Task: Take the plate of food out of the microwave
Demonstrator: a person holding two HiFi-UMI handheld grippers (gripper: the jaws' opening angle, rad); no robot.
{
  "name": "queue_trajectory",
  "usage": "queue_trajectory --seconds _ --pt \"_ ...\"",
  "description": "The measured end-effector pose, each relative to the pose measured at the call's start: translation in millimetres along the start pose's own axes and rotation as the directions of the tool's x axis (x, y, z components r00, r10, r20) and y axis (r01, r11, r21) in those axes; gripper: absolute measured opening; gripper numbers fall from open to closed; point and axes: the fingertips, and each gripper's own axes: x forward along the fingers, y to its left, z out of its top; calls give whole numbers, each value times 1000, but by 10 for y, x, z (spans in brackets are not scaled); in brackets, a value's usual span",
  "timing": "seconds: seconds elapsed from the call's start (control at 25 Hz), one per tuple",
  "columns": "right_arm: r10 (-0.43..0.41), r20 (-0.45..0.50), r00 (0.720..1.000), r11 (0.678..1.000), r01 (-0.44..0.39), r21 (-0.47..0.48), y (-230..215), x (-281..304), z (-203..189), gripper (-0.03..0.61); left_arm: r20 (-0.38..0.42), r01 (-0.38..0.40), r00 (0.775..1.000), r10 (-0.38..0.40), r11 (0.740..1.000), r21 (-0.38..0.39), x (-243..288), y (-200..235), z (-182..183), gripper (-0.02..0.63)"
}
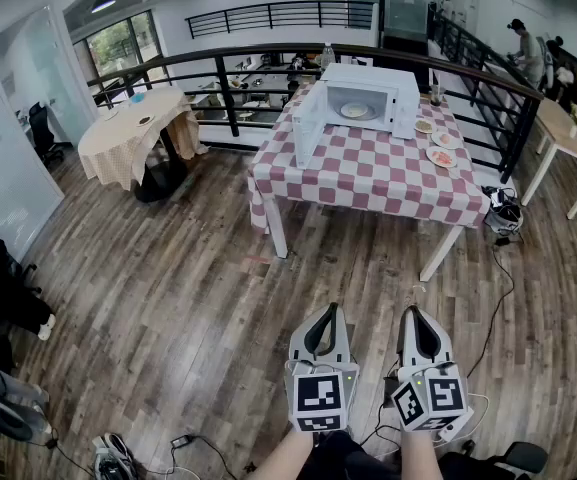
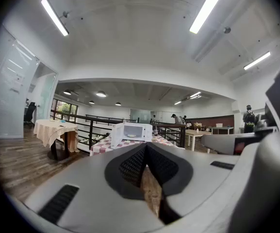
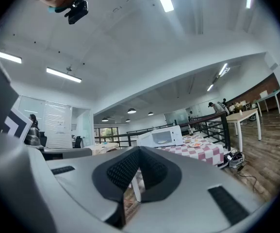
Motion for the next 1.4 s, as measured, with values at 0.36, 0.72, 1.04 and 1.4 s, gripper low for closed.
queue_trajectory --seconds 0.36,0.72,1.04,1.4 --pt "0 23 1000 1000 0 -1 -10 -27 -15 -3 28 4 1000 -4 1000 3 -28 1 27 11" --pt "42 17 999 999 -42 18 -124 23 -59 -3 43 -7 999 6 1000 25 69 -128 50 14" --pt "85 23 996 996 -85 4 -255 62 -3 -3 69 -32 997 31 999 13 141 -293 47 14" --pt "99 8 995 995 -100 6 -307 118 -103 -3 55 -82 995 82 997 0 176 -243 -39 14"
